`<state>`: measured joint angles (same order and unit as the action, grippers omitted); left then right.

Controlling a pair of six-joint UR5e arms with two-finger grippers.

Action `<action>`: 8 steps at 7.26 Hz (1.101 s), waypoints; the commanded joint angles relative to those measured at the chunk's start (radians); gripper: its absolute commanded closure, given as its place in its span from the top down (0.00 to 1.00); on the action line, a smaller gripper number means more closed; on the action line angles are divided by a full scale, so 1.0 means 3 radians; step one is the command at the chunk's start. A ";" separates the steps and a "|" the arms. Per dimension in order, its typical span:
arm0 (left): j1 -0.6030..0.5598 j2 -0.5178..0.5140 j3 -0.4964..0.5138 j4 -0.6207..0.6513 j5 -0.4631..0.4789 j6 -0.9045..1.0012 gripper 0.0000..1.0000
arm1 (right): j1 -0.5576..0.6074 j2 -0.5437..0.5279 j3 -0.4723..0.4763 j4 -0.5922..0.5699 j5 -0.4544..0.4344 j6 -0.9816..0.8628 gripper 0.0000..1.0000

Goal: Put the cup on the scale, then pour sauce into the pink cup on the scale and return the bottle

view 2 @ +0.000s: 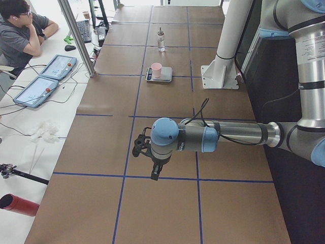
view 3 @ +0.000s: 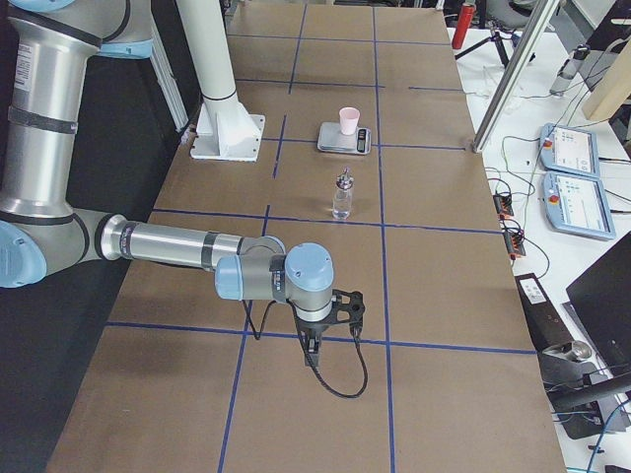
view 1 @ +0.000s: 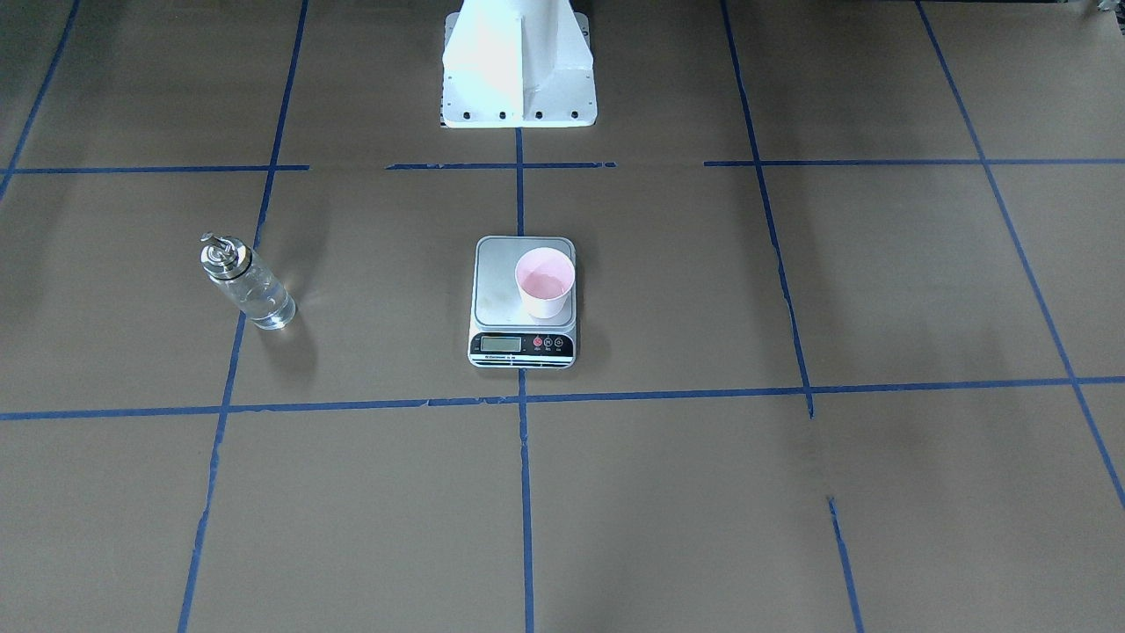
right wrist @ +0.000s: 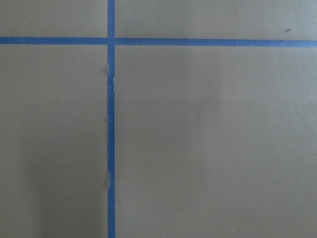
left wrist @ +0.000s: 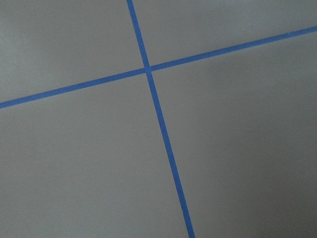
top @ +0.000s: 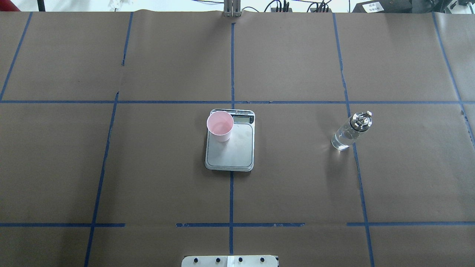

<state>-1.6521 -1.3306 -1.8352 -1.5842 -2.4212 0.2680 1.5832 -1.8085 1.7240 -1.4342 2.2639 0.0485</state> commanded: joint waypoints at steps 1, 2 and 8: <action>0.0000 0.0028 -0.0034 -0.0006 -0.0003 -0.0003 1.00 | -0.0010 0.0056 -0.0010 -0.0016 0.0001 -0.0003 1.00; 0.0000 0.0023 -0.0039 -0.0017 -0.0013 -0.0003 1.00 | -0.0026 0.0071 -0.0015 -0.0016 -0.0004 -0.0008 1.00; 0.0000 -0.0013 -0.0044 -0.0083 -0.0018 0.0002 1.00 | -0.0057 0.0031 -0.0030 -0.0011 0.0006 -0.0034 1.00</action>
<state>-1.6521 -1.3347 -1.8485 -1.6078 -2.4268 0.2672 1.5668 -1.7987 1.7143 -1.4380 2.2659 0.0385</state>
